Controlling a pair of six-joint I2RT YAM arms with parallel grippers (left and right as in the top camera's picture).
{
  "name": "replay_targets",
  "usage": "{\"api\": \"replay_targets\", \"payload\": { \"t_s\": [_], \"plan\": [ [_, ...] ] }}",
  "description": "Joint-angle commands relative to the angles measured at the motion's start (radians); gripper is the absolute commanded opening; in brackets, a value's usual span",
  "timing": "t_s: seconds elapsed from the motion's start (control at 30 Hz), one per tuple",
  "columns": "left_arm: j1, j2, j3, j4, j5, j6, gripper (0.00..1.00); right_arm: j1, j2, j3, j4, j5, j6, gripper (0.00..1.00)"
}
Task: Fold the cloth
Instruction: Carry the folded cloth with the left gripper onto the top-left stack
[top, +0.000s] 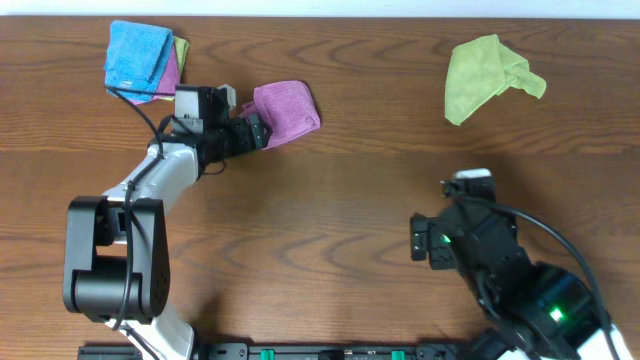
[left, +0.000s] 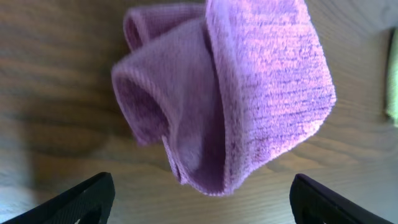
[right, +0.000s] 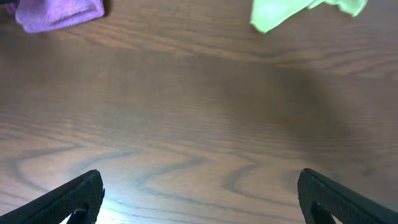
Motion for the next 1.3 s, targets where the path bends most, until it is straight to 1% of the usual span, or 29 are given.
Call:
{"api": "replay_targets", "payload": {
  "t_s": [0.0,0.2,0.3,0.47,0.5,0.53,0.57,0.6,0.67,0.7,0.73,0.9,1.0,1.07,1.13,1.27],
  "plan": [
    [0.001,0.011,-0.031,0.034,0.066,-0.109,0.96,-0.006,0.005,0.011,0.011,-0.023,-0.002,0.99],
    [0.002,0.053,-0.056,0.135,0.068,-0.2,0.95,-0.033,0.003,0.056,0.026,-0.023,-0.065,0.99],
    [0.002,0.122,-0.056,0.207,0.116,-0.234,0.95,-0.053,0.003,0.074,0.025,-0.023,-0.074,0.99],
    [0.002,0.212,-0.056,0.301,0.141,-0.313,0.95,-0.064,0.003,0.086,0.021,-0.025,-0.079,0.99],
    [0.002,0.232,-0.056,0.324,0.156,-0.327,0.96,-0.064,0.003,0.086,0.021,-0.024,-0.079,0.99],
    [0.002,0.257,-0.055,0.354,0.174,-0.352,1.0,-0.064,0.003,0.086,0.021,-0.023,-0.079,0.99],
    [0.002,0.279,-0.055,0.385,0.197,-0.375,0.91,-0.066,0.003,0.086,0.021,-0.023,-0.079,0.99],
    [0.002,0.3,-0.055,0.415,0.219,-0.392,0.69,-0.07,0.003,0.086,0.02,-0.023,-0.079,0.99],
    [0.002,0.346,-0.053,0.489,0.27,-0.417,0.37,-0.083,0.003,0.086,0.016,-0.023,-0.078,0.99],
    [0.002,0.362,-0.05,0.516,0.288,-0.43,0.18,-0.089,0.003,0.086,0.014,-0.024,-0.078,0.99],
    [0.002,0.373,-0.046,0.54,0.302,-0.444,0.06,-0.095,0.003,0.086,0.013,-0.024,-0.078,0.99],
    [0.01,0.381,0.036,0.588,0.363,-0.438,0.06,-0.12,0.003,0.086,0.013,-0.031,-0.078,0.99],
    [0.015,0.377,0.176,0.591,0.437,-0.438,0.06,-0.123,0.003,0.086,0.013,-0.031,-0.078,0.99],
    [0.015,0.37,0.261,0.591,0.451,-0.438,0.06,-0.123,0.003,0.086,0.013,-0.031,-0.078,0.99],
    [0.015,0.361,0.362,0.589,0.435,-0.443,0.06,-0.123,0.003,0.086,0.013,-0.031,-0.078,0.99],
    [0.055,0.348,0.56,0.539,0.34,-0.461,0.06,-0.122,0.003,0.086,0.013,-0.032,-0.074,0.99]
  ]
}}
